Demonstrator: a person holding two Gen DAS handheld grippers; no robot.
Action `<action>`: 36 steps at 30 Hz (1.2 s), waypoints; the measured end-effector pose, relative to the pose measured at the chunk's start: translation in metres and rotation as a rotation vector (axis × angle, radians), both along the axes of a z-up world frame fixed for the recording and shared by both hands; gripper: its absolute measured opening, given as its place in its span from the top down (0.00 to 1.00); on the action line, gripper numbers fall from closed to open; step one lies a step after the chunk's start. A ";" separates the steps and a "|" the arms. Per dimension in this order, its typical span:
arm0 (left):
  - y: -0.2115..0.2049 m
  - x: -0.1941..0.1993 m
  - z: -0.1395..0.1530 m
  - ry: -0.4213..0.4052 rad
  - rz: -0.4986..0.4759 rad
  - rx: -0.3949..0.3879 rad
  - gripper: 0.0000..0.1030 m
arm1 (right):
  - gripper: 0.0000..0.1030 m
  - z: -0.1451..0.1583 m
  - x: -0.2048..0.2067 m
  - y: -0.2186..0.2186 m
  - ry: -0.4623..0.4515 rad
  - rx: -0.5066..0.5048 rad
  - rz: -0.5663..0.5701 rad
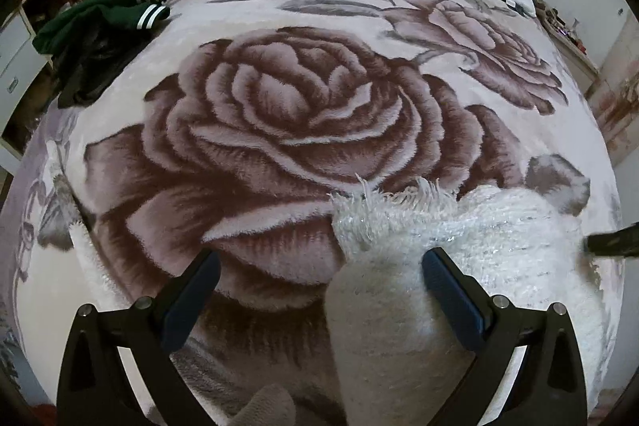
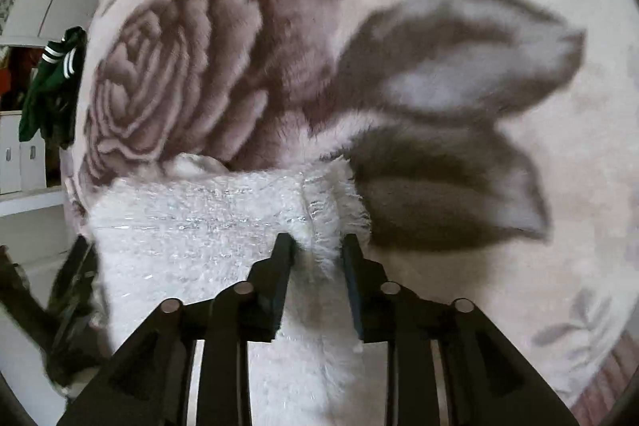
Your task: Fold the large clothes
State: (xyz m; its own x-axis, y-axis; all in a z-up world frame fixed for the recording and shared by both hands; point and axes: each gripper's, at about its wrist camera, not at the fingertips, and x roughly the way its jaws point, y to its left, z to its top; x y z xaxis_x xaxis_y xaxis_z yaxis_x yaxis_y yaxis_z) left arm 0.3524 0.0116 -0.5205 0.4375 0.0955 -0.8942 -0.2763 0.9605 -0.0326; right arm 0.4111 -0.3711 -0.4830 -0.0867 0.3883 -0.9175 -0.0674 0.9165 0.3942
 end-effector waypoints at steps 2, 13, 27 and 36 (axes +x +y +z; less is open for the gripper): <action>0.006 -0.003 -0.002 0.003 0.010 -0.023 0.00 | 0.70 0.040 -0.006 -0.005 -0.108 -0.077 0.013; 0.024 -0.013 -0.012 0.009 0.067 -0.124 0.00 | 0.72 0.036 -0.039 0.138 0.092 0.041 0.415; 0.072 -0.126 0.008 0.046 0.301 -0.087 0.00 | 0.78 0.009 -0.090 0.172 -0.146 -0.175 0.482; 0.040 -0.119 0.012 -0.027 0.182 -0.307 0.00 | 0.33 0.077 -0.054 0.042 -0.081 0.150 0.264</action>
State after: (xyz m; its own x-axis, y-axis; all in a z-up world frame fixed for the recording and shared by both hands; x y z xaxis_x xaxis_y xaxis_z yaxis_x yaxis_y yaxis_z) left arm 0.2337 0.0513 -0.5087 0.4621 -0.0973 -0.8815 -0.4373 0.8397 -0.3220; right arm 0.3571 -0.3289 -0.4056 -0.1316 0.4936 -0.8597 -0.3318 0.7953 0.5074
